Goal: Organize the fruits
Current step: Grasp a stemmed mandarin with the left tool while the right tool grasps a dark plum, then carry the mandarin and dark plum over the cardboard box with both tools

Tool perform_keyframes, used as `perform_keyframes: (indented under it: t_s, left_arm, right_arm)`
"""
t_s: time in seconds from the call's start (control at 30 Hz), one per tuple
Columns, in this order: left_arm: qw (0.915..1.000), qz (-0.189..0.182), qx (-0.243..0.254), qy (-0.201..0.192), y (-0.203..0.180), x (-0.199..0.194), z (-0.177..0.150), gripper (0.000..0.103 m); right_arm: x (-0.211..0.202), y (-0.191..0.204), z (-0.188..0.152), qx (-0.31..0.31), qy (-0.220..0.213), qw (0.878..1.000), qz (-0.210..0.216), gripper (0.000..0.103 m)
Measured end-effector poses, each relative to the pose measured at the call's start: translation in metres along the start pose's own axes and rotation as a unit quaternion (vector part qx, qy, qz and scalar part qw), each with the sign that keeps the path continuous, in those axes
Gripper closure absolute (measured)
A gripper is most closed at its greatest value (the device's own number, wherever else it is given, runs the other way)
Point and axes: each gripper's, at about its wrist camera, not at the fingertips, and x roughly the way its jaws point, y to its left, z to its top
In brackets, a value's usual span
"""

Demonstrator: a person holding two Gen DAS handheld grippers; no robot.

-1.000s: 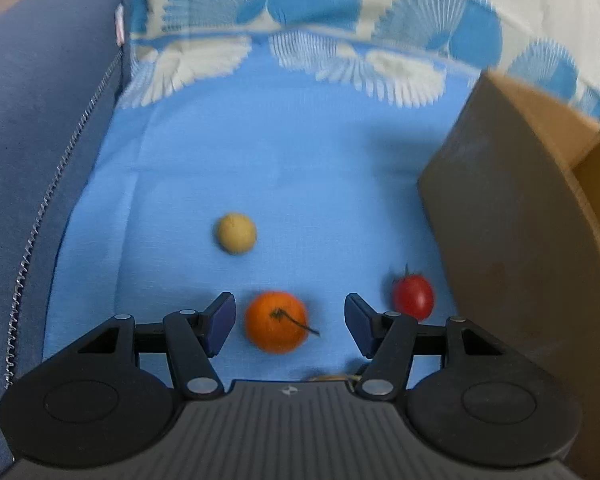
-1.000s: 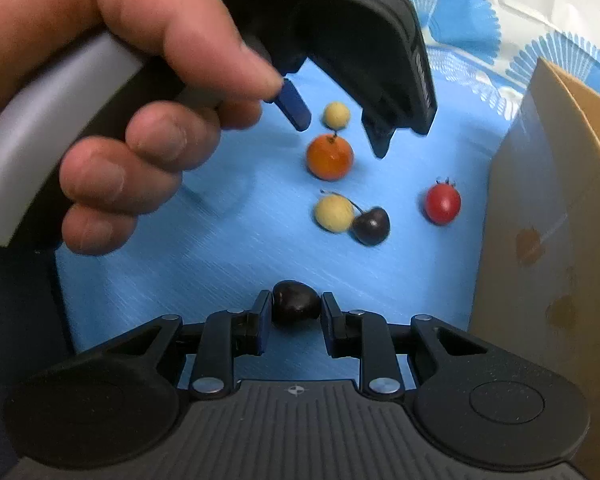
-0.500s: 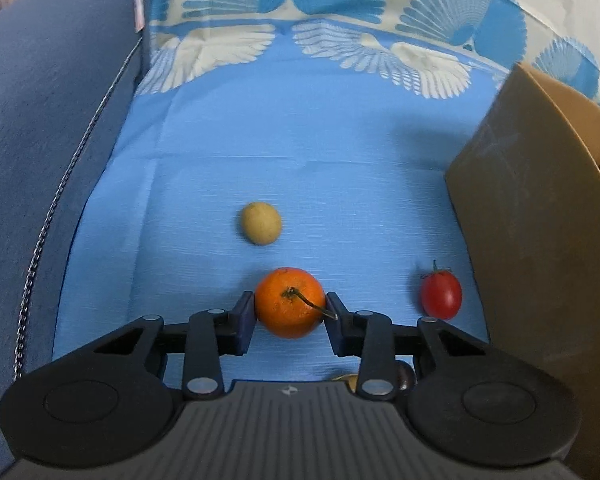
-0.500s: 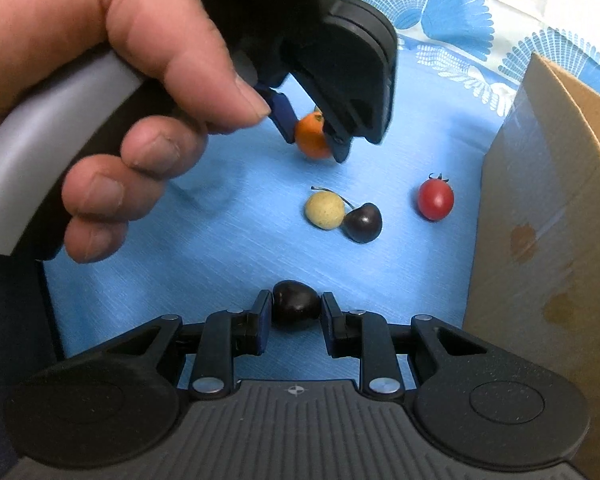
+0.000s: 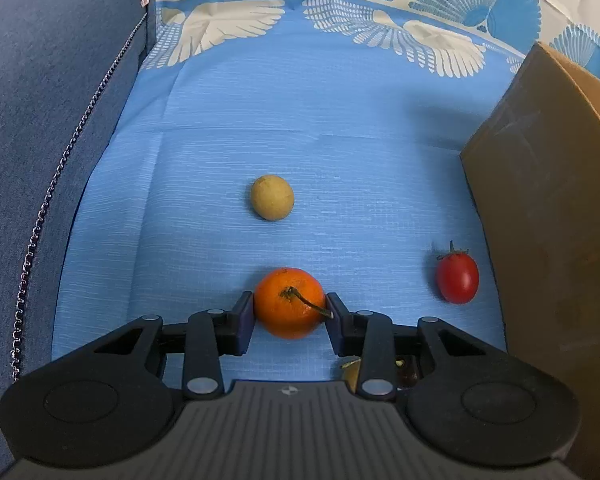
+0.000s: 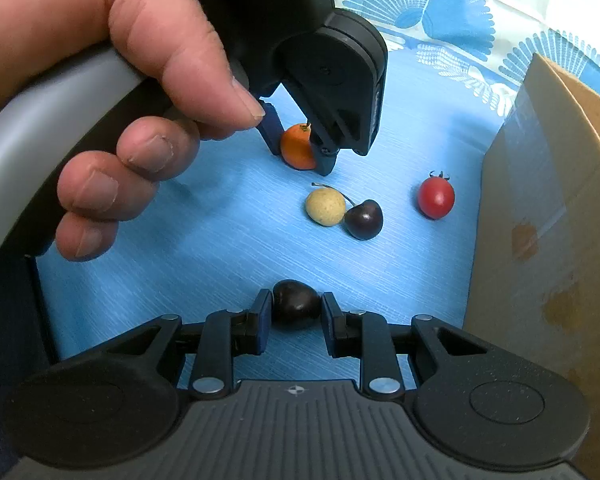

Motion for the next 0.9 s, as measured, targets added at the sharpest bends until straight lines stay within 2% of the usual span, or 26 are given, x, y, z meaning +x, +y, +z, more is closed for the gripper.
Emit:
perform_keyframes:
  t_s: [0.17,0.4,0.5,0.63,0.77,0.9]
  left_arm:
    - [0.9995,-0.006,-0.009,-0.029,0.000,-0.012,0.002,0.062]
    - [0.9932,-0.021,-0.023,-0.113,0.000,-0.054,0.001,0.062]
    - [0.9855,-0.021,-0.026,-0.167,0.000,-0.082,-0.004,0.062]
    - [0.9673,-0.046,-0.040,-0.246,0.005,-0.120,-0.016,0.062]
    - [0.9565,-0.070,-0.075,-0.273,0.014,-0.143,-0.026,0.062]
    - [0.9497,-0.083,-0.085,-0.290,0.015,-0.158,-0.037,0.062]
  right_arm:
    - [-0.005,0.003,0.000,-0.006,-0.010,1.000,-0.005,0.076]
    - [-0.036,0.002,0.002,0.002,-0.065,0.998,-0.021,0.076]
    - [-0.056,0.000,0.002,0.006,-0.101,0.994,-0.032,0.076]
    - [-0.084,0.000,-0.002,-0.006,-0.152,0.987,-0.042,0.076]
    - [-0.103,-0.002,-0.011,-0.019,-0.176,0.983,-0.054,0.076]
    - [-0.116,-0.010,-0.022,-0.018,-0.180,0.982,-0.062,0.076]
